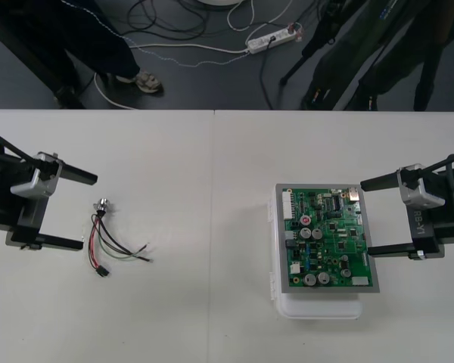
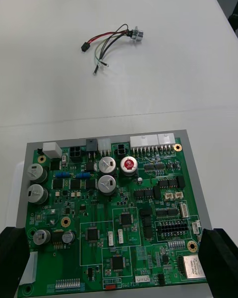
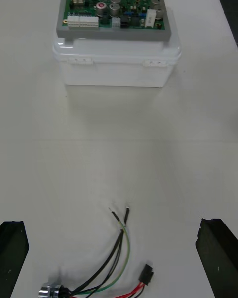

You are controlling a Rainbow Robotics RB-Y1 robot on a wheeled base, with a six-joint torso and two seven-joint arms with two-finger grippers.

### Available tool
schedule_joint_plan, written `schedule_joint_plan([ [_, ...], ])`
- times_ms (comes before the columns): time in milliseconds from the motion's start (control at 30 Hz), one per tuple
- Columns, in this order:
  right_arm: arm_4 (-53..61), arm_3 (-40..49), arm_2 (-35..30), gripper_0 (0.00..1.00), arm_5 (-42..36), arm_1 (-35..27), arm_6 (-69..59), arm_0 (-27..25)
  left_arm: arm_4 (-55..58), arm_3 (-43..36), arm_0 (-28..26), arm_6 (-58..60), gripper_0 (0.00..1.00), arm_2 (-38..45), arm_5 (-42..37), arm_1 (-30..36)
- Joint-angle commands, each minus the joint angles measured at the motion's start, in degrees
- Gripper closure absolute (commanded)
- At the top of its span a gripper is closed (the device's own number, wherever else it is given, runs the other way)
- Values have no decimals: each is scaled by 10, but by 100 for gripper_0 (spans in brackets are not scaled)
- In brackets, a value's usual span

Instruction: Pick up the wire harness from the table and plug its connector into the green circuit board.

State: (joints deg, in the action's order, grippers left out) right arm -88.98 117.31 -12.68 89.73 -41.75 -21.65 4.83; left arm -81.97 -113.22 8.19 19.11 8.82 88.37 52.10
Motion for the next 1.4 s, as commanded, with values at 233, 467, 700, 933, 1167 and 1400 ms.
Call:
schedule_joint_plan([
  [233, -3, 4, 3, 0, 3, 4, -23, 5, -11, -4, -25, -30, 0, -9, 16, 4],
  [467, 41, 2, -11, 0, 3, 15, -23, 9, -50, -4, -23, -55, 0, -9, 16, 5],
  [700, 102, 2, -23, 0, 3, 19, -32, 11, -94, -3, -13, -135, 0, -9, 16, 13],
  [933, 143, 2, -31, 0, 3, 50, -43, 9, -115, -3, -12, -195, 0, -10, 16, 43],
  [1167, 145, 2, -40, 0, 3, 100, -47, -1, -144, -4, -12, -241, 0, -9, 16, 78],
  [1400, 146, 2, -39, 0, 3, 139, -47, -18, -157, -4, -8, -273, 0, -16, 16, 102],
])
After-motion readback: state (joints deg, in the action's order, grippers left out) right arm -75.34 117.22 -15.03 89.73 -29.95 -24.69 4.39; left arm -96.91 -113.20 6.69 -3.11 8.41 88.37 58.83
